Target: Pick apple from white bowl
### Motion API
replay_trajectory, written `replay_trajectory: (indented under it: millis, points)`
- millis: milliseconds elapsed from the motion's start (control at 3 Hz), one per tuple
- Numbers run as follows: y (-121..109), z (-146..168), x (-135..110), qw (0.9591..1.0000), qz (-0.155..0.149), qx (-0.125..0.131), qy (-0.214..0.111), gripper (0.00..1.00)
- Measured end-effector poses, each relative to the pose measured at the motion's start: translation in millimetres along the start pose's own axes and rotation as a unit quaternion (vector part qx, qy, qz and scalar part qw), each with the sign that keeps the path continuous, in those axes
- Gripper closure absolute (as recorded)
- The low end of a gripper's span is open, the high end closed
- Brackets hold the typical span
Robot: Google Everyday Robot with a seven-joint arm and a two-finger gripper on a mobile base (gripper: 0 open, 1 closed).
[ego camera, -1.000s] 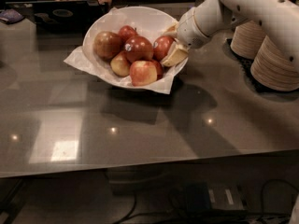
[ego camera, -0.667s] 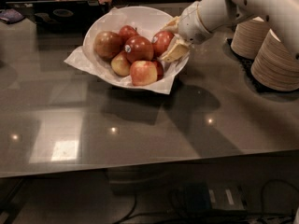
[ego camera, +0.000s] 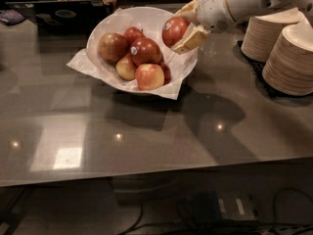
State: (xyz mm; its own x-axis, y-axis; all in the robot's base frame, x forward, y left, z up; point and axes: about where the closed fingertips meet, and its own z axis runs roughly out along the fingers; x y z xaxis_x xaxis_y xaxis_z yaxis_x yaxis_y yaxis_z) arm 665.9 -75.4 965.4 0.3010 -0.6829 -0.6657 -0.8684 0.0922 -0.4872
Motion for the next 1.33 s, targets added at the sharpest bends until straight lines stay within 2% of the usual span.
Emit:
replay_trajectory:
  millis: [333,667,1000,1333]
  points:
    - [0,-14,-15,0.9993,0.000,-0.003,-0.036,1.00]
    - [5,-28,-39,0.9964,-0.009,-0.018,-0.082,1.00]
    - [19,-41,-68,0.9899,-0.028,-0.051,-0.129,1.00]
    - [46,-49,-78,0.9830,-0.030,-0.094,-0.155,1.00]
